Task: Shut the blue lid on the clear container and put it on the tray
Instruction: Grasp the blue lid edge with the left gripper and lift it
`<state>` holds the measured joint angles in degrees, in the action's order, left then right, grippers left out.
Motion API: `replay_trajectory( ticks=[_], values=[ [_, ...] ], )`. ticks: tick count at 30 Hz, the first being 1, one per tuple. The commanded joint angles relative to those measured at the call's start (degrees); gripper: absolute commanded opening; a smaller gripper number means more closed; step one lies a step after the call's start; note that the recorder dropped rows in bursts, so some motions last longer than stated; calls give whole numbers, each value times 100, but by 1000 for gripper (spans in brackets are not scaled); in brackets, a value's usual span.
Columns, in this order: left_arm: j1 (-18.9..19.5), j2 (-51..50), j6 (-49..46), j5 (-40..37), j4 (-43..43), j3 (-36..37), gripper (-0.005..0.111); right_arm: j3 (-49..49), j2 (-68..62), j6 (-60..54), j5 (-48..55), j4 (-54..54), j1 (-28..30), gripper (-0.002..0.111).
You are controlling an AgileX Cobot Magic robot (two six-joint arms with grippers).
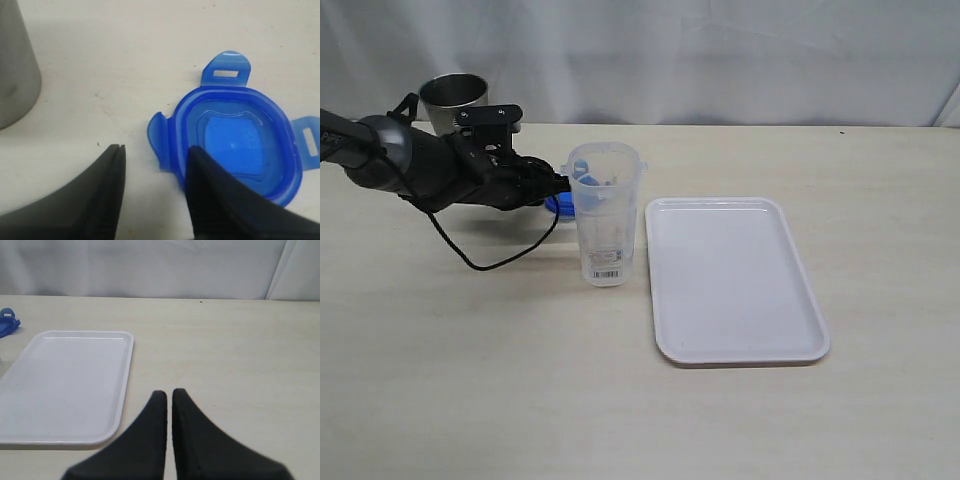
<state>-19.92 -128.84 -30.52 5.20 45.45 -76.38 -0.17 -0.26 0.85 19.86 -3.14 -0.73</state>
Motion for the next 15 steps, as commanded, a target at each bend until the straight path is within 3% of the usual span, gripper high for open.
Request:
replay_trajectory(
  ticks=[1,15],
  values=[
    [-76,-221,63,231,25,-40,38,17,26,-43,-62,-10,-9,5],
    [-109,-145,62,460,-263,-40,38,17,26,-43,-62,-10,-9,5]
  ],
)
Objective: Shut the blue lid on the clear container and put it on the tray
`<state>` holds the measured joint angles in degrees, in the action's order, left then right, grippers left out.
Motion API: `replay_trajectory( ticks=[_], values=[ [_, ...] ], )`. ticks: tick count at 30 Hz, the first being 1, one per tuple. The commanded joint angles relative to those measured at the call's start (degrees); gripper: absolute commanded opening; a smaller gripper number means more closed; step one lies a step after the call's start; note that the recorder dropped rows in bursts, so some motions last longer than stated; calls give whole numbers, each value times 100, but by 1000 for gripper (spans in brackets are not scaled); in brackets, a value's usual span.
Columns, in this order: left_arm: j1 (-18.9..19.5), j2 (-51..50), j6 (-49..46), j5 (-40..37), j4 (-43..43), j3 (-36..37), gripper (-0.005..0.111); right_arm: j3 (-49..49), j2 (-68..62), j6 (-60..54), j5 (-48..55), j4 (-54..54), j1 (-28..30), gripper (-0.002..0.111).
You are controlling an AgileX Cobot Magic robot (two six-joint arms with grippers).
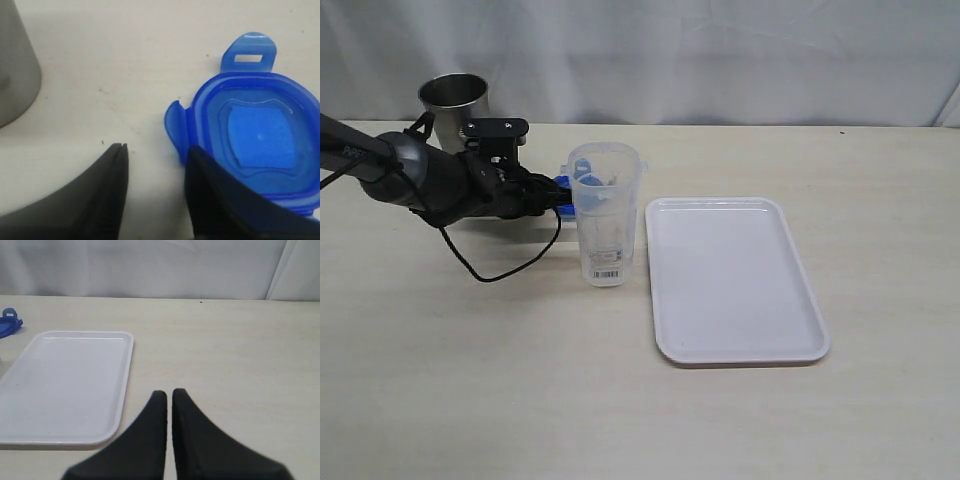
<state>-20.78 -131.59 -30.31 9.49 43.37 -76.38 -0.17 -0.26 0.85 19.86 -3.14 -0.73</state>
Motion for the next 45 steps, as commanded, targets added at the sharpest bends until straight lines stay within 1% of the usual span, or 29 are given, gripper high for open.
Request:
replay_trajectory(
  ticks=[1,11,24,27,29,32,34,38,43,45],
  values=[
    [-23,180,41,40,-54,-40,38,17,26,-43,-62,-10,-9,5],
    [-59,-6,190,-304,-29,-563,38,17,26,-43,-62,-10,-9,5],
    [-59,-161,228,-224,-29,-577,37,17,26,-43,-62,-10,-9,5],
    [-59,-161,359,-164,-29,-577,37,17,26,-43,-62,-10,-9,5],
    [-59,-161,380,-150,-4,-577,32,17,26,-43,-62,-10,-9,5],
    [-59,-161,380,-140,34,-577,18,17,26,-43,-62,-10,-9,5],
    [-59,-161,380,-172,34,-577,11,17,26,-43,-62,-10,-9,5],
    [-59,-161,380,-301,34,-577,1,17,26,-43,-62,-10,-9,5],
    [-59,-161,328,-556,2,-577,0,17,26,-43,-62,-10,-9,5],
    [-59,-150,319,-642,-134,-577,0,17,26,-43,-62,-10,-9,5]
  ],
)
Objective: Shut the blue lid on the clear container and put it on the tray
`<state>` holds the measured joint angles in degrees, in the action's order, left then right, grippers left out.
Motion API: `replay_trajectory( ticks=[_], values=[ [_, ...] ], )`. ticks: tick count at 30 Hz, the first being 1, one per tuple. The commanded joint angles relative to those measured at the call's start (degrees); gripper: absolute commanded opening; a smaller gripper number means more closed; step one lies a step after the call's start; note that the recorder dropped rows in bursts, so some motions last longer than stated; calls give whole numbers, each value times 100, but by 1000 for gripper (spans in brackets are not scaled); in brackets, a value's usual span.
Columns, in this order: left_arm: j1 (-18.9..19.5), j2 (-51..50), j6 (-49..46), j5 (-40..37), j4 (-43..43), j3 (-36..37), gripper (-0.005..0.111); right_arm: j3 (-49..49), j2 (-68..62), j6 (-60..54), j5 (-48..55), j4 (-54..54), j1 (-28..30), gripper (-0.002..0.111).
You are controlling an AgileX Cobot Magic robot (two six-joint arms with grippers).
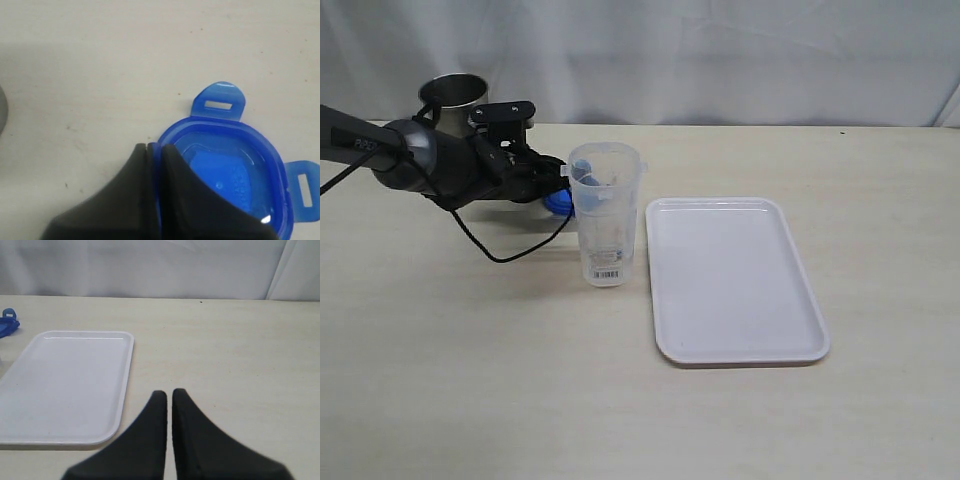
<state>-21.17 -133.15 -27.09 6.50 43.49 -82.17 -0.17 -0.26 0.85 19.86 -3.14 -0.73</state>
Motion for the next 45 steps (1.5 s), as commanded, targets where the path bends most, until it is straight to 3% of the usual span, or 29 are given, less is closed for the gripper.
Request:
replay_trajectory(
  ticks=[1,12,26,37,45],
  values=[
    [-20,19,-3,-399,-205,1,0,17,26,-43,-62,-10,-9,5],
    [4,558,-109,-269,-251,538,0,17,26,-43,-62,-10,-9,5],
    [330,1244,-307,-300,-514,1537,0,17,26,-43,-62,-10,-9,5],
    [330,1849,-307,291,-529,2698,0,17,26,-43,-62,-10,-9,5],
    [330,2643,-307,730,-393,4070,0,17,26,-43,-62,-10,-9,5]
  ],
)
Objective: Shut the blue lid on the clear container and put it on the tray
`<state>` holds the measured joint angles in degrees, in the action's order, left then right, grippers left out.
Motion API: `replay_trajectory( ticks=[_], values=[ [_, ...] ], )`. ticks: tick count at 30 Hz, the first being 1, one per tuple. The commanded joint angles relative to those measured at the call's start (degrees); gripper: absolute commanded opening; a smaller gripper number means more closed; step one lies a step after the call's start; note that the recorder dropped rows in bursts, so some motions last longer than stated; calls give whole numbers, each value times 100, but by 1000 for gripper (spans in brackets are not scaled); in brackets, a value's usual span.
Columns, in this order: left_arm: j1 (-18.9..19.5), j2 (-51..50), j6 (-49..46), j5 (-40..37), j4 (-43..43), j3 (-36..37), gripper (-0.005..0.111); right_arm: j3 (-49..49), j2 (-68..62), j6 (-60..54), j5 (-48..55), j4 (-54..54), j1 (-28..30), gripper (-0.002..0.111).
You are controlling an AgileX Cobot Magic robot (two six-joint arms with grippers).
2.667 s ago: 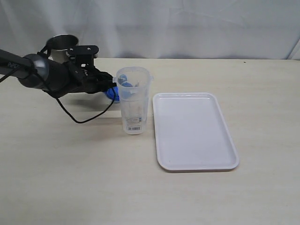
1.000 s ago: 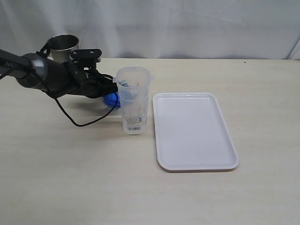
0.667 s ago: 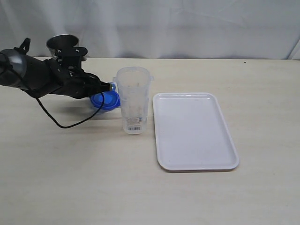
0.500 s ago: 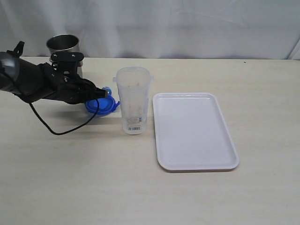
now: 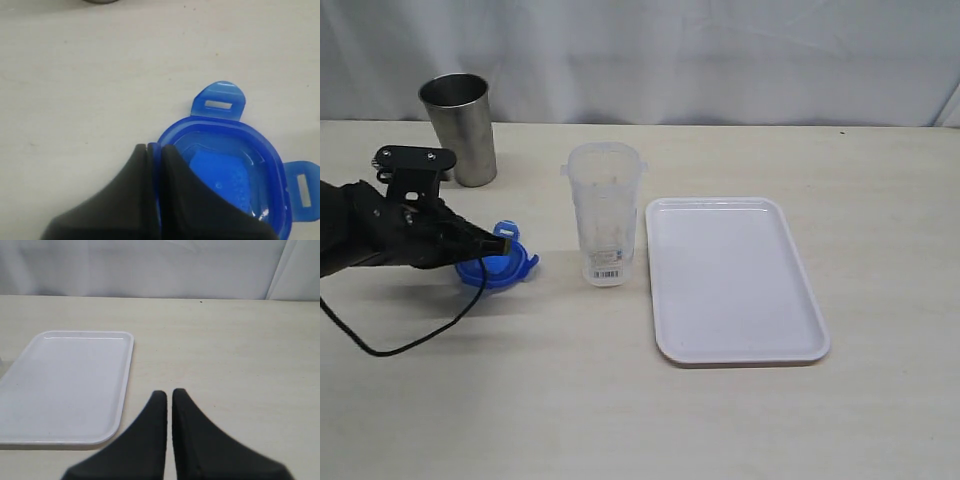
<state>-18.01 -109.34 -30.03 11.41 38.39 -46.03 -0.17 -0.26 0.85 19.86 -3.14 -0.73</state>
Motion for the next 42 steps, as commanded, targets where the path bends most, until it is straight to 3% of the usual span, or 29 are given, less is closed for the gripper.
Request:
replay_trajectory(
  ticks=[1,5,11,15,18,22,26,30,34,38,42],
  values=[
    [14,314,-14,201,117,587,0,17,26,-43,-62,-10,-9,5],
    [124,378,-14,-648,10,572,1,17,26,-43,-62,-10,-9,5],
    [644,422,-244,-1086,-30,525,40,17,26,-43,-62,-10,-9,5],
    [801,422,-461,-1087,-30,513,50,17,26,-43,-62,-10,-9,5],
    [801,422,-586,-1429,-42,289,50,17,26,-43,-62,-10,-9,5],
    [801,422,-773,-2616,-77,-339,50,17,26,-43,-62,-10,-9,5],
    [801,422,-684,-4071,-1085,-1079,50,17,26,-43,-62,-10,-9,5],
    [801,422,362,-4930,-2644,-1680,50,17,26,-43,-62,-10,-9,5],
    [801,411,841,-5405,-3475,-1898,46,17,26,-43,-62,-10,-9,5],
    [801,309,345,-5586,-3476,-1898,32,17,26,-43,-62,-10,-9,5],
    [801,127,317,-5395,-3252,-1943,32,17,26,-43,-62,-10,-9,5]
  ],
)
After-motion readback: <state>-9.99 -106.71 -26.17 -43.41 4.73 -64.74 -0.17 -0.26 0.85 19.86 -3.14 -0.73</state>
